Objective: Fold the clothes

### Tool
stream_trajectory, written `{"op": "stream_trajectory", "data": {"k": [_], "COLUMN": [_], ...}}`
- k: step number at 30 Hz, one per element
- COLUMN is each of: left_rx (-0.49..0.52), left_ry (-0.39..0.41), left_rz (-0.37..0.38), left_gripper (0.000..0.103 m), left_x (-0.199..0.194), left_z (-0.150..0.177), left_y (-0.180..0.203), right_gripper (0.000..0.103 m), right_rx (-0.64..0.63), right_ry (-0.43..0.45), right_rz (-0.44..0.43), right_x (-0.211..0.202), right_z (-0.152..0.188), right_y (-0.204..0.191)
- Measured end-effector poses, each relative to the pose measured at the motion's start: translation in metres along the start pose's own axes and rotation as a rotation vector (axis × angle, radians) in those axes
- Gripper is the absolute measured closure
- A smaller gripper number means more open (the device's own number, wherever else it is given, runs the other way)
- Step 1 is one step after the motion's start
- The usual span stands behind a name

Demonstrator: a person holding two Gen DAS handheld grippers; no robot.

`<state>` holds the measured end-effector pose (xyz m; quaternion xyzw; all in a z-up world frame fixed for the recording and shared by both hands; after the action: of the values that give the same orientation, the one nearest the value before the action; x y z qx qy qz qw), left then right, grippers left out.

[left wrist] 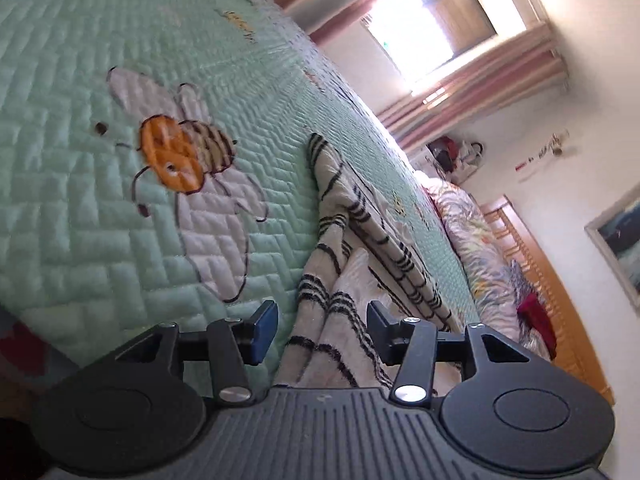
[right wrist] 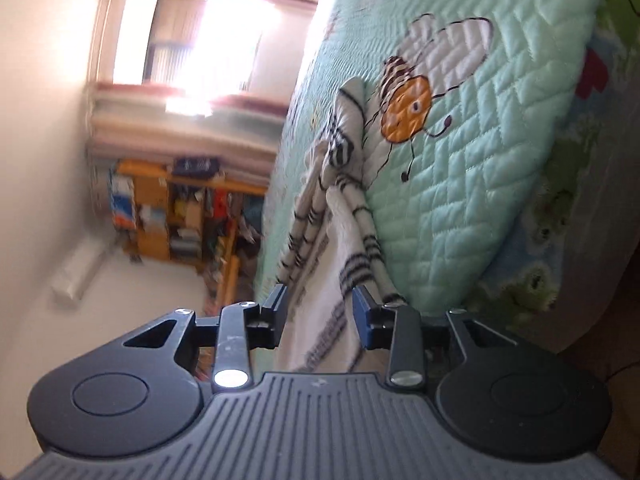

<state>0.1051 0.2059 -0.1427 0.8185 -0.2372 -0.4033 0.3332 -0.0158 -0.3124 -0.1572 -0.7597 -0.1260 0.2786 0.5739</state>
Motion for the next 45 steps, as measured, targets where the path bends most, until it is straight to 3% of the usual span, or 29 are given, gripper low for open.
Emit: {"op": "stream_trajectory", "data": {"k": [6, 9, 12, 14, 21, 23, 24, 25, 26, 29, 31, 36, 40, 43, 45], "left_rx": [0.231, 0.368, 0.508, 0.544, 0.453, 0.447, 0.449, 0.451, 0.453, 0.462, 0.464, 0.433, 0.398, 0.323, 0.321], "left_ry": [-0.115, -0.182, -0.222, -0.242, -0.247, -0.249, -0.248, -0.248, -0.247, -0.238, -0.221, -0.12, -0.019, -0.054, -0.104], "left_rz": [-0.035, -0.106, -0.193, -0.225, -0.185, -0.181, -0.181, -0.181, -0.182, -0.197, -0.202, -0.208, -0.227, -0.216, -0.301], "left_gripper": [0.052, 0.052, 0.052, 0.052, 0.052, 0.052, 0.052, 0.052, 0.052, 0.068, 0.087, 0.097, 0.097, 0.09, 0.083], "left_x": [0.033, 0.063, 0.084, 0.096, 0.122, 0.127, 0.129, 0.13, 0.131, 0.132, 0.128, 0.11, 0.092, 0.096, 0.114], "left_z": [-0.021, -0.027, -0.03, -0.031, -0.045, -0.046, -0.046, -0.046, -0.045, -0.041, -0.039, -0.051, -0.066, -0.075, -0.071], "left_y": [0.039, 0.055, 0.067, 0.066, 0.055, 0.055, 0.055, 0.056, 0.056, 0.057, 0.057, 0.056, 0.055, 0.042, 0.027], "right_gripper": [0.061, 0.052, 0.051, 0.051, 0.052, 0.056, 0.065, 0.08, 0.087, 0.092, 0.093, 0.095, 0.098, 0.098, 0.098], "right_rx": [-0.193, -0.308, -0.409, -0.443, -0.521, -0.544, -0.561, -0.587, -0.616, -0.686, -0.687, -0.719, -0.752, -0.739, -0.703], "right_ry": [0.003, -0.007, -0.002, 0.002, -0.003, -0.002, -0.006, -0.013, -0.018, -0.008, 0.004, 0.023, 0.063, 0.077, 0.047], "right_rz": [0.139, 0.21, 0.294, 0.32, 0.365, 0.36, 0.359, 0.366, 0.377, 0.409, 0.413, 0.407, 0.364, 0.346, 0.394], "right_x": [0.018, 0.028, 0.037, 0.039, 0.063, 0.071, 0.075, 0.079, 0.083, 0.088, 0.087, 0.081, 0.078, 0.081, 0.092], "right_z": [-0.003, -0.01, -0.02, -0.028, -0.051, -0.054, -0.055, -0.055, -0.053, -0.048, -0.048, -0.05, -0.056, -0.063, -0.072], "right_y": [-0.021, -0.027, -0.029, -0.026, -0.023, -0.025, -0.027, -0.029, -0.031, -0.035, -0.036, -0.052, -0.077, -0.082, -0.064]}}
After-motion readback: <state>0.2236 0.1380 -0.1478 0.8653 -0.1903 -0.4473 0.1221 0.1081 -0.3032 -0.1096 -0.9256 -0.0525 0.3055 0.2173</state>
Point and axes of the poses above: each gripper's, at about its wrist camera, not at the fingertips, and x roughly the way its jaws point, y to its right, z to its underside, the point moved 5 cm from there along x, roughly the way its jaws point, and after that the axes turned 8 degrees about -y, right-handed, at the moved point
